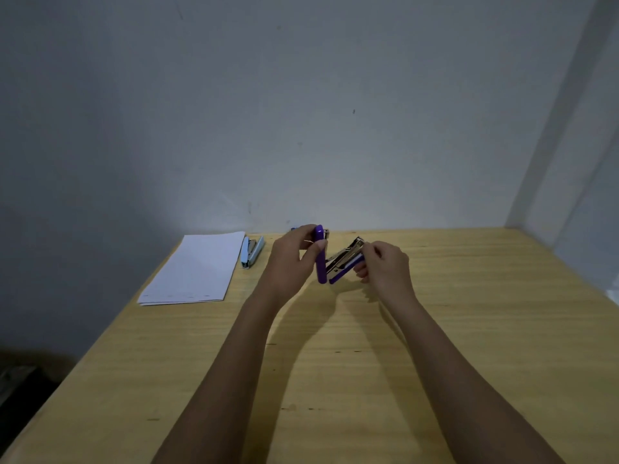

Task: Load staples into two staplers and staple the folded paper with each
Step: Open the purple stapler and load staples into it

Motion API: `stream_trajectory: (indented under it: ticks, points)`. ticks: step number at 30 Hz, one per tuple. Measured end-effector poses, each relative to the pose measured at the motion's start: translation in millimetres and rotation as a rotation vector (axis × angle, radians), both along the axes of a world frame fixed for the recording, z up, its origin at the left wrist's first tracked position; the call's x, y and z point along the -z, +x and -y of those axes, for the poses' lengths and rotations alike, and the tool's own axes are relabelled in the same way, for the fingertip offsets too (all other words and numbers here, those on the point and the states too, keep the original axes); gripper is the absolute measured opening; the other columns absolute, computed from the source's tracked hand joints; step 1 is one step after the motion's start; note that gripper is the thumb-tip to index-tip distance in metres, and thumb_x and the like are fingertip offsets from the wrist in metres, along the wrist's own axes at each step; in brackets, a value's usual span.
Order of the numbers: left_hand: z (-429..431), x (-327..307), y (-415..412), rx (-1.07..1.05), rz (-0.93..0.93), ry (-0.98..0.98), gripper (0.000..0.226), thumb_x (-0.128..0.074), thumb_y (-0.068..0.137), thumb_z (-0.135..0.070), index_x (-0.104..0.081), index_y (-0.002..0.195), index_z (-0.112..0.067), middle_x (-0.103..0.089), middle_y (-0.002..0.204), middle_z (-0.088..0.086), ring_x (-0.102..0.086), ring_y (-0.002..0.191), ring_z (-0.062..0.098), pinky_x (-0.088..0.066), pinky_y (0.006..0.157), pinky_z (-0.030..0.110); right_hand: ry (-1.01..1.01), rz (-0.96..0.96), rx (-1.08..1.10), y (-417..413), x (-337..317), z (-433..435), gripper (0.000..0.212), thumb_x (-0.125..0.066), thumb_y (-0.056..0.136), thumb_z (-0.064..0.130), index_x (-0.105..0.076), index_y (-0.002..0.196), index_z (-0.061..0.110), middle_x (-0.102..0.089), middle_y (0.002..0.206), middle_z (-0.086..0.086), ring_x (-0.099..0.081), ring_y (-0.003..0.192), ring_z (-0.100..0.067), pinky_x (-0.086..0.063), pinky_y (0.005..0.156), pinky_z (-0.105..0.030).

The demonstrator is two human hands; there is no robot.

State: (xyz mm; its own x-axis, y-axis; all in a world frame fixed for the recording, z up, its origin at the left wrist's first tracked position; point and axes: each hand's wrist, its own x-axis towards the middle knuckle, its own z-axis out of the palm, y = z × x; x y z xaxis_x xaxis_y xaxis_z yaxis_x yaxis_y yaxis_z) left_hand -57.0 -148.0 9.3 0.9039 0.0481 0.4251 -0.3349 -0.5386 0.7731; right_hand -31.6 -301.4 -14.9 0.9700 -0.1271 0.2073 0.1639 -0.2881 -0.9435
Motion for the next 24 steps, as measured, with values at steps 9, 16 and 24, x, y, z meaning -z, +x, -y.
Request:
stream_trajectory:
  ticks: [9, 16, 24]
  points:
    - [-13.5, 21.8, -0.3, -0.017, -0.001, -0.890, 0.018, -0.045, 0.097, -0.014, -0.046, 0.115, -0.012, -0.057, 0.109, 0.007, -0.060, 0.105, 0.021, -0.059, 0.078, 0.026, 0.574, -0.268, 0.065, 0.6, 7.7, -1.4, 0.026, -0.040, 0.091, 0.009, -0.059, 0.074, 0.002, -0.060, 0.051, -0.007, -0.051, 0.041, -0.010, -0.042, 0.041, -0.019]
    - [-8.6, 32.4, 7.0, -0.115, -0.105, -1.268, 0.022, -0.038, 0.099, -0.006, -0.051, 0.115, -0.012, -0.053, 0.113, 0.010, -0.060, 0.098, 0.020, -0.057, 0.081, 0.033, 0.853, -0.287, 0.073, -6.9, 10.3, -12.3, 0.029, -0.038, 0.092, 0.003, -0.057, 0.071, 0.003, -0.058, 0.060, -0.012, -0.053, 0.039, -0.010, -0.044, 0.039, -0.016]
    - [-5.1, 41.9, 0.6, -0.461, 0.201, -0.113, 0.035, -0.043, 0.095, -0.009, -0.050, 0.130, -0.009, -0.044, 0.137, 0.007, -0.038, 0.128, 0.013, -0.034, 0.094, 0.011, 0.590, -0.144, 0.070, -0.5, 18.3, -7.9, 0.030, -0.035, 0.090, 0.002, -0.059, 0.072, 0.004, -0.058, 0.060, -0.012, -0.051, 0.046, -0.016, -0.043, 0.041, -0.018]
